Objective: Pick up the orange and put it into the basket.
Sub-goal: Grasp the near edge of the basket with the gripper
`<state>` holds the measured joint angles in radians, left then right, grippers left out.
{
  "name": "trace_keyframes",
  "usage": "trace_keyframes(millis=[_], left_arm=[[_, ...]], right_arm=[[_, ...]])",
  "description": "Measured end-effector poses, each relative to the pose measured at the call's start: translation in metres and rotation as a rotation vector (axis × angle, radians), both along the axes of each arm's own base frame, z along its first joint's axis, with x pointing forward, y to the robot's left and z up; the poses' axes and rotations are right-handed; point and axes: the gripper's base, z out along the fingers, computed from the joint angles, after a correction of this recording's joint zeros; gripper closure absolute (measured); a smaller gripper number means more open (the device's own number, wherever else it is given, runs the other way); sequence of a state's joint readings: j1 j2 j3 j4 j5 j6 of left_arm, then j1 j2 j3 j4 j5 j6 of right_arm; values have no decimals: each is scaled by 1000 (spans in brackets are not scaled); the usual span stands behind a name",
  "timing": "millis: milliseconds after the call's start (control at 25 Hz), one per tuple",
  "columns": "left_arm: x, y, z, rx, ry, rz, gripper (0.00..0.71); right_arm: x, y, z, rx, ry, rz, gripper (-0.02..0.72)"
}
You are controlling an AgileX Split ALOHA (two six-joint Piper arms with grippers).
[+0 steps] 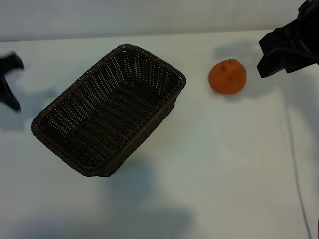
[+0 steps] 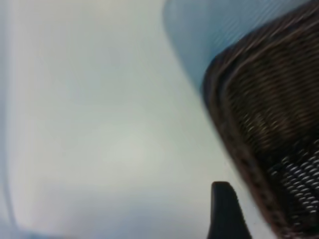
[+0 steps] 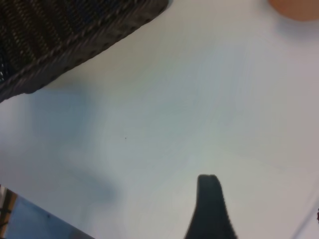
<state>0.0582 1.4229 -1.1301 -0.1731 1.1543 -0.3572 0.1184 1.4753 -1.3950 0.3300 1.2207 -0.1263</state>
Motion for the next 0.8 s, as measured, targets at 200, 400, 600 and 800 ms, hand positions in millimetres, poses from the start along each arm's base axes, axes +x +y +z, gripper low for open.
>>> trace_keyframes(millis=[200, 400, 600, 800], left_arm=[[-7, 0, -35, 3, 12, 57, 250], [-9, 1, -52, 4, -15, 123, 250], [-6, 2, -52, 6, -56, 140, 250], [-2, 2, -51, 2, -94, 151, 250]], right_arm=[[0, 0, 0, -5, -5, 12, 214], [0, 0, 0, -5, -5, 12, 214], [0, 0, 0, -5, -5, 12, 214], [0, 0, 0, -5, -5, 14, 214]])
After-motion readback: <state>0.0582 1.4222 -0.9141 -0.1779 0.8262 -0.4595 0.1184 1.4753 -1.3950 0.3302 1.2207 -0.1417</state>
